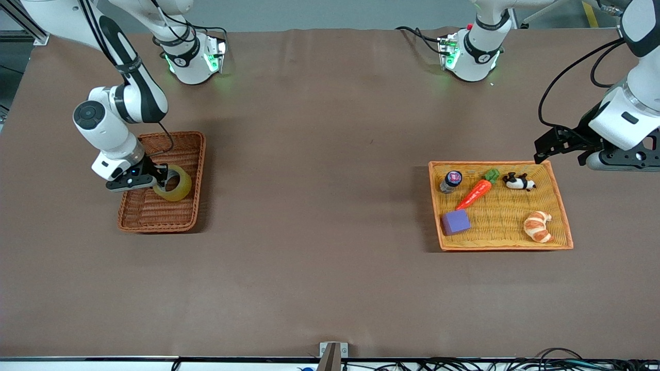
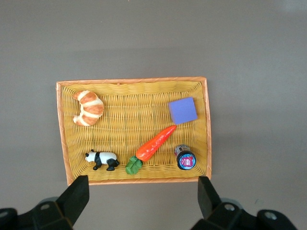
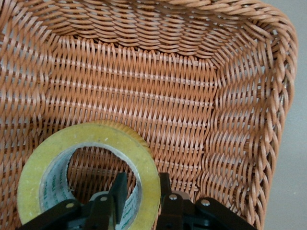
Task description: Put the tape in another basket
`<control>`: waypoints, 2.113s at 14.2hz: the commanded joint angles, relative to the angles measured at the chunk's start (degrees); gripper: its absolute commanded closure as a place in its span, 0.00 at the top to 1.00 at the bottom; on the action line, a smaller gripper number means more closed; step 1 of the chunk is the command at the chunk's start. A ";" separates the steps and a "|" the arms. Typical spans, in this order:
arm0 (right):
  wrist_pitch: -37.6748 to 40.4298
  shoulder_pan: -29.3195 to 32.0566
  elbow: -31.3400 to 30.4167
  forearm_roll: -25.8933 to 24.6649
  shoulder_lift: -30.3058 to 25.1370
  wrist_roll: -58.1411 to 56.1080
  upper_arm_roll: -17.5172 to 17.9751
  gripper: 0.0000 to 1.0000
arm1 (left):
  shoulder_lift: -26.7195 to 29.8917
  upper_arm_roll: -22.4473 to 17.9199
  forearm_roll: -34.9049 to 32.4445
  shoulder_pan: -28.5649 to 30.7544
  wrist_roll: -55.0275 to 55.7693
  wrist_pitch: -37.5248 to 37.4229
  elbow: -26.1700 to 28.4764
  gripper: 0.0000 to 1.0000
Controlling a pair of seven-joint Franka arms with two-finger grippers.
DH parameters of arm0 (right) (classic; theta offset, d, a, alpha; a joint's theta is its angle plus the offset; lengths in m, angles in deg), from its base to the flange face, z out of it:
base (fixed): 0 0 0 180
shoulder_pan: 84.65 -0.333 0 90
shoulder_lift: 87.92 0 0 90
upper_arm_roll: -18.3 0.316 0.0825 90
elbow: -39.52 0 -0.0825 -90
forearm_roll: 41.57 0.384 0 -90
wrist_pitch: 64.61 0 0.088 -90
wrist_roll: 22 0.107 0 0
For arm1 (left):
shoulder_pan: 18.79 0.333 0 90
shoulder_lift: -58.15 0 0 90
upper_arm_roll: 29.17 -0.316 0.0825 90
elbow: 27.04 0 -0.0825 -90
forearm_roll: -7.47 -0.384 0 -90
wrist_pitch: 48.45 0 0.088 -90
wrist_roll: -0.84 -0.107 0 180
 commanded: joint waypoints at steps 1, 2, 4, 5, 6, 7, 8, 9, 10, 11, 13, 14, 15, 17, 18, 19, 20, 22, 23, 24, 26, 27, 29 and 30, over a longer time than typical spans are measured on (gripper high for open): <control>-0.19 0.47 -0.84 0.77 -2.24 -1.08 0.56 1.00 | 0.09 0.12 0.77 0.01 0.92 -0.99 -1.53 1.00; 0.25 0.12 0.38 0.86 -3.55 -0.56 0.64 1.00 | 0.09 0.20 0.77 -0.08 0.92 -0.99 -1.62 1.00; 3.83 -0.23 3.01 1.03 -6.19 0.67 0.99 1.00 | 0.01 0.20 0.77 -0.26 0.92 -1.08 -1.62 1.00; 8.21 -0.67 5.72 1.12 -7.42 2.59 1.00 1.00 | -0.17 0.20 0.77 -0.26 0.83 -0.99 -1.62 1.00; 13.12 -1.37 8.80 1.12 -8.30 4.26 1.08 1.00 | -0.17 0.20 0.68 -0.26 0.83 -1.08 -1.62 1.00; 19.00 -2.59 12.92 1.12 -8.92 5.33 1.08 1.00 | -0.34 0.20 0.59 -0.43 0.83 -1.08 -1.62 1.00; 25.15 -3.21 16.96 1.21 -9.01 5.86 1.08 1.00 | -0.43 0.12 0.42 -0.43 0.83 -1.08 -1.62 1.00; 31.83 -4.09 22.05 1.47 -8.84 6.12 1.00 1.00 | -0.43 0.20 0.33 -0.43 0.83 -1.08 -1.45 1.00; 36.94 -5.40 26.28 3.47 -8.84 6.13 0.65 1.00 | -0.43 0.20 0.33 -0.61 0.92 -1.08 -1.36 1.00; 41.86 -6.29 30.23 6.54 -8.84 6.04 0.12 1.00 | -0.43 0.20 0.24 -0.61 0.83 -1.08 -1.36 1.00; 51.19 -8.92 38.32 10.07 -8.75 6.13 -2.86 1.00 | -0.43 0.20 0.24 -0.61 0.92 -1.08 -1.27 1.00; 54.19 -8.93 41.58 10.61 -8.75 6.13 -3.13 1.00 | -0.35 0.20 0.15 -0.52 0.92 -0.99 -1.10 1.00; 57.61 -8.85 45.27 10.96 -8.83 6.13 -3.31 1.00 | -0.26 0.20 0.07 -0.52 0.92 -0.99 -1.10 1.00; 65.17 -8.58 51.60 11.05 -8.75 5.78 -3.92 1.00 | 0.27 0.55 0.07 -0.52 0.92 -1.17 -1.27 1.00; 67.99 -8.58 53.63 11.05 -8.83 5.86 -4.19 1.00 | 0.36 0.82 0.07 -0.44 0.74 -1.26 -1.62 1.00; 70.63 -8.67 55.22 11.14 -9.10 6.04 -4.19 1.00 | 0.36 0.82 -0.02 -0.35 0.74 -2.30 -2.23 1.00; 73.70 -8.67 58.19 11.14 -9.01 6.65 -4.19 1.00 | 0.18 0.91 -0.20 -0.43 0.74 -4.49 -3.72 1.00; 78.72 -8.49 62.42 12.53 -8.84 7.19 -4.28 1.00 | -0.08 0.91 -0.20 -0.43 0.83 -6.44 -4.88 1.00; 79.78 -8.49 62.96 13.94 -8.84 7.44 -4.28 1.00 | 0.00 0.91 -0.11 -0.43 0.74 -6.44 -4.79 1.00; 79.79 -8.58 62.01 14.39 -9.01 8.23 -4.36 1.00 | -0.08 0.91 -0.11 -0.35 0.65 -6.44 -4.88 1.00; 77.87 -8.49 60.69 14.30 -8.92 8.15 -4.36 1.00 | 0.27 0.82 -0.11 0.09 0.22 -6.44 -4.96 1.00; 77.60 -8.49 60.51 14.13 -8.92 8.06 -4.28 1.00 | 0.36 0.82 -0.20 0.09 0.56 -6.53 -4.70 1.00; 77.86 -8.06 60.60 13.86 -8.92 7.62 -4.28 1.00 | -0.17 0.82 -0.20 0.09 0.57 -6.88 -4.88 1.00; 78.04 -7.71 60.68 13.86 -8.84 7.36 -4.28 1.00 | -0.26 0.82 -0.20 0.09 0.04 -6.80 -5.14 1.00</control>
